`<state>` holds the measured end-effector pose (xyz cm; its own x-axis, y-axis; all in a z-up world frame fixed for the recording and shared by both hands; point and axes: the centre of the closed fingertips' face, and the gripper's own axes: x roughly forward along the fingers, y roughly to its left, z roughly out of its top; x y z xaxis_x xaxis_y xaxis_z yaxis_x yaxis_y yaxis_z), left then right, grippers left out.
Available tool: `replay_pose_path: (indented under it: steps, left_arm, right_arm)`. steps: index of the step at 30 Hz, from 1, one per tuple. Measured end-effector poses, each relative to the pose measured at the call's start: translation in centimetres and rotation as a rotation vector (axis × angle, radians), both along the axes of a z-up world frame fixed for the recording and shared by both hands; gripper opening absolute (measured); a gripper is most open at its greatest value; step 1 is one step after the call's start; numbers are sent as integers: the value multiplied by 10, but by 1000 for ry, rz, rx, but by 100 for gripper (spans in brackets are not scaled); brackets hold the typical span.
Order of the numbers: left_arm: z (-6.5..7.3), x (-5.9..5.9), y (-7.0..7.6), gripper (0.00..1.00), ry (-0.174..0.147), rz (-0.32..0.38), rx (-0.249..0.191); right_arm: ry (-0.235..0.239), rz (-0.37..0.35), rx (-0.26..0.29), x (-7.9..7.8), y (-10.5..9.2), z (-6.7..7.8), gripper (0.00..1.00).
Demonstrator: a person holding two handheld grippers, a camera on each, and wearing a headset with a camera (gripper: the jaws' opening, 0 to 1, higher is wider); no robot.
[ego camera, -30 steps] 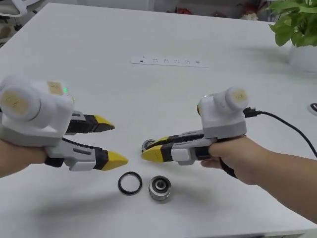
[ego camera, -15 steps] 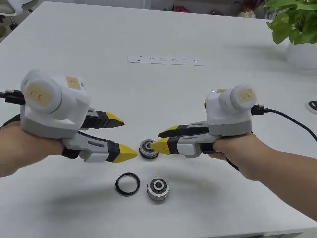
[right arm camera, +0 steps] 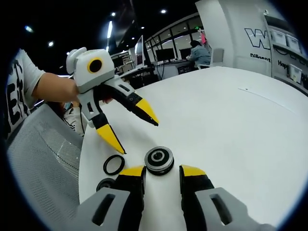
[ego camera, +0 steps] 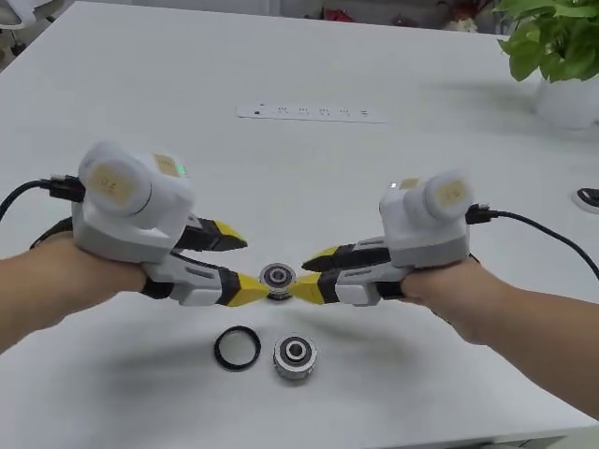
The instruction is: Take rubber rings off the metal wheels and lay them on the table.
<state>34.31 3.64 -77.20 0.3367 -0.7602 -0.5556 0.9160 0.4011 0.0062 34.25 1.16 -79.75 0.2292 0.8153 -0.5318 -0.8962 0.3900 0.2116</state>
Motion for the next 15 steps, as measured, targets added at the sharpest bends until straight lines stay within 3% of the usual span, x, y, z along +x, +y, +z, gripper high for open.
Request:
replay_pose_path:
  steps: [8, 15]
  left_arm:
    - [-7, 0, -9, 36, 18, 0, 0]
    - [-13, 0, -17, 32, 29, -1, 3]
  right_arm:
    - [-28, 43, -44, -2, 4, -11, 24]
    - [-38, 40, -47, 2, 4, -12, 20]
